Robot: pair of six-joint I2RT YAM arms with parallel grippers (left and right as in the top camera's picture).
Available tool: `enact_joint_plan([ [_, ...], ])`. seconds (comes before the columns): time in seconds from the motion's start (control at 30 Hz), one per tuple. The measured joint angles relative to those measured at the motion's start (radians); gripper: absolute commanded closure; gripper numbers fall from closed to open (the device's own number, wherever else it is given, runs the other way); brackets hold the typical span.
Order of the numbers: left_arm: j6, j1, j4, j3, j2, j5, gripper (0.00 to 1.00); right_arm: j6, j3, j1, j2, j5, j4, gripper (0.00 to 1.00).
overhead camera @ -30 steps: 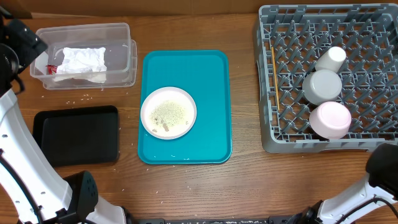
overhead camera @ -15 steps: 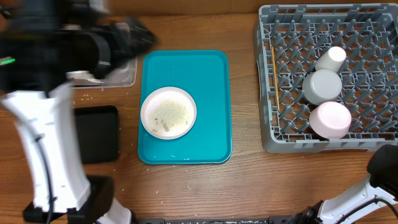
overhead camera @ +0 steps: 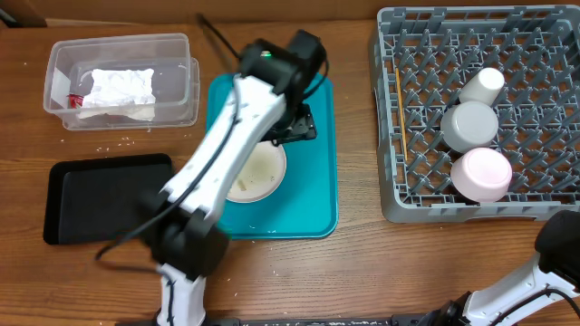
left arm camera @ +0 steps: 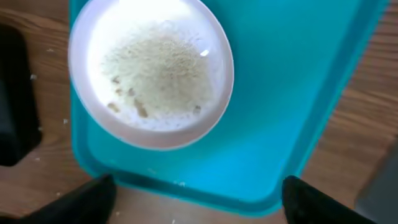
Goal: Sort waste into correct bins and load items into the dishwasher
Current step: 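Reach the left gripper to the white rice plate and grasp its rim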
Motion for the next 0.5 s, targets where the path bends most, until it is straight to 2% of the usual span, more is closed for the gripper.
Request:
enact_joint_plan([
  [0.03,-0.01,-0.001,0.016,-0.003,0.043,-0.002,0.28,0.0,0.0,0.0,0.0,0.0,0.0,0.0],
  [0.33,-0.027,-0.001,0.12,-0.011,0.313,0.053,0.36,0.0,0.0,0.0,0.0,0.0,0.0,0.0],
  [0.43,-0.027,-0.001,0.135,-0.012,0.364,0.068,0.44,0.0,0.0,0.0,0.0,0.0,0.001,0.0],
  [0.5,-0.027,-0.001,0.138,-0.013,0.389,0.077,0.52,0.0,0.0,0.0,0.0,0.0,0.0,0.0],
])
